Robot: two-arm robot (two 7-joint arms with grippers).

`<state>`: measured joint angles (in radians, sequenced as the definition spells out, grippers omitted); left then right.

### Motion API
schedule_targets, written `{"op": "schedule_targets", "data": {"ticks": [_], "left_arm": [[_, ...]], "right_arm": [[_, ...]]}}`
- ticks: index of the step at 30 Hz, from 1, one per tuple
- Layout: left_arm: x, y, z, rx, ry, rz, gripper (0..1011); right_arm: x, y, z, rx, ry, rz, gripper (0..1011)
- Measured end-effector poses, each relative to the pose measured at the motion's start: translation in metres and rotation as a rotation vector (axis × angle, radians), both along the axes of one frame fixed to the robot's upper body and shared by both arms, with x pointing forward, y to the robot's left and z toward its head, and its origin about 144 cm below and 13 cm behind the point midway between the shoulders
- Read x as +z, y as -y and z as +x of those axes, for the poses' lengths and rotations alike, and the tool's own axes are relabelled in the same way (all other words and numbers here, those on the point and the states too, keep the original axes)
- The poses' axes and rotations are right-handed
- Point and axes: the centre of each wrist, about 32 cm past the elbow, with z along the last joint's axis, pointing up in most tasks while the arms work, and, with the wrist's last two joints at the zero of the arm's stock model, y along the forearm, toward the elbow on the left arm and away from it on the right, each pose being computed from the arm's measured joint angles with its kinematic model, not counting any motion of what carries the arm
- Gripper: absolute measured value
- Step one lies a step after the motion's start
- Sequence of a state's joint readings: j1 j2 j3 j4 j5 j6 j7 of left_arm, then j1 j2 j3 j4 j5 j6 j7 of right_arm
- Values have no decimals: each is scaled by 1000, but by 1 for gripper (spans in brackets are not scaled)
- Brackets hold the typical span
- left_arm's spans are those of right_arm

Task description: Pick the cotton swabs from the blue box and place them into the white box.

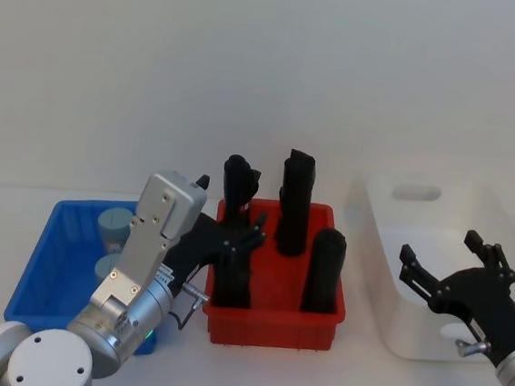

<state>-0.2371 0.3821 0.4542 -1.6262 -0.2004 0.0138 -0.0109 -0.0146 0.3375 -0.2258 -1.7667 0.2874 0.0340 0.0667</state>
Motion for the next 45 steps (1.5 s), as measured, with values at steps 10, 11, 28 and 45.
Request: {"op": "schedule_targets", "data": {"ticks": [10, 11, 28, 45], "left_arm": [[0, 0, 0, 0, 0, 0, 1003], [0, 0, 0, 0, 0, 0, 1003], [0, 0, 0, 0, 0, 0, 1003], [0, 0, 0, 0, 0, 0, 1003]], "right_arm": [[0, 0, 0, 0, 0, 0, 1001], [0, 0, 0, 0, 0, 0, 1001], [0, 0, 0, 0, 0, 0, 1001], [0, 0, 0, 0, 0, 0, 1001]]}}
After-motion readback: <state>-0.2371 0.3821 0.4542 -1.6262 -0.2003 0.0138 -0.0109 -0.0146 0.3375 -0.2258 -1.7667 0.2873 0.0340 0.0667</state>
